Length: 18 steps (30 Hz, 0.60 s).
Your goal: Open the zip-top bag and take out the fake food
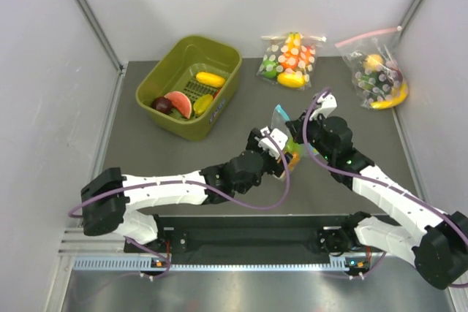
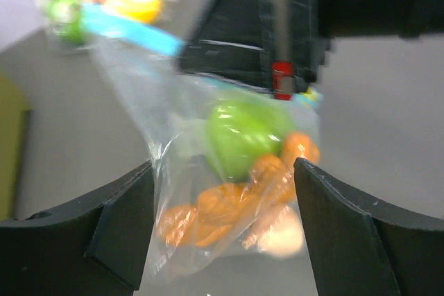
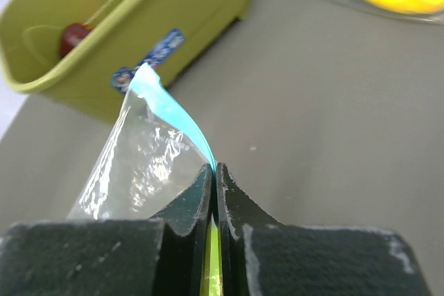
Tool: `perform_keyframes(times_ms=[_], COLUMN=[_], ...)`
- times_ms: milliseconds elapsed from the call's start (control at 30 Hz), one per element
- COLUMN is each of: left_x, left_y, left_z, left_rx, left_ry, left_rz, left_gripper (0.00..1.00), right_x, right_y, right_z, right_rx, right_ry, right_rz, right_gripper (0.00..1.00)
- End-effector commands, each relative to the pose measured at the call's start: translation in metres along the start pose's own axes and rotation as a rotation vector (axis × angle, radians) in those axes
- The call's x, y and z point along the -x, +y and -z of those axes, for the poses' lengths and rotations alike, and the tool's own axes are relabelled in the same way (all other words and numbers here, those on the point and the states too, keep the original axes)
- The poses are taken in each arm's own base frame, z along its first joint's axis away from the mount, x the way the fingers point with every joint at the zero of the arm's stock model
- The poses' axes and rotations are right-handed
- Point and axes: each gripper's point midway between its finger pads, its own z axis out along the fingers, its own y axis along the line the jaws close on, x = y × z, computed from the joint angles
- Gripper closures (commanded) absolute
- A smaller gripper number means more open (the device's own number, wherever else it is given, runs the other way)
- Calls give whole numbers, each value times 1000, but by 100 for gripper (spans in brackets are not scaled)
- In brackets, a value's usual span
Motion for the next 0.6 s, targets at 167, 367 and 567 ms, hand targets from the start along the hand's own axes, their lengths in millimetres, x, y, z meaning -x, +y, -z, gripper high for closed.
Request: perform_keyframes(times_ms=[167, 367, 567], left_x=[36, 46, 42], left_y=[34, 13, -26], left_z=[8, 3, -23], left_rx=[351, 339, 189], left_ry=[-106, -149, -152], left_rz=[-16, -47, -14], left_gripper=[17, 15, 11], right_x=[40, 43, 46], right_y=[-12, -19, -12], right_z=[12, 19, 24], right_rx=[-136, -222, -205], right_ry=[-113, -125, -140], right_rz=[26, 43, 21], right_gripper=[100, 100, 100])
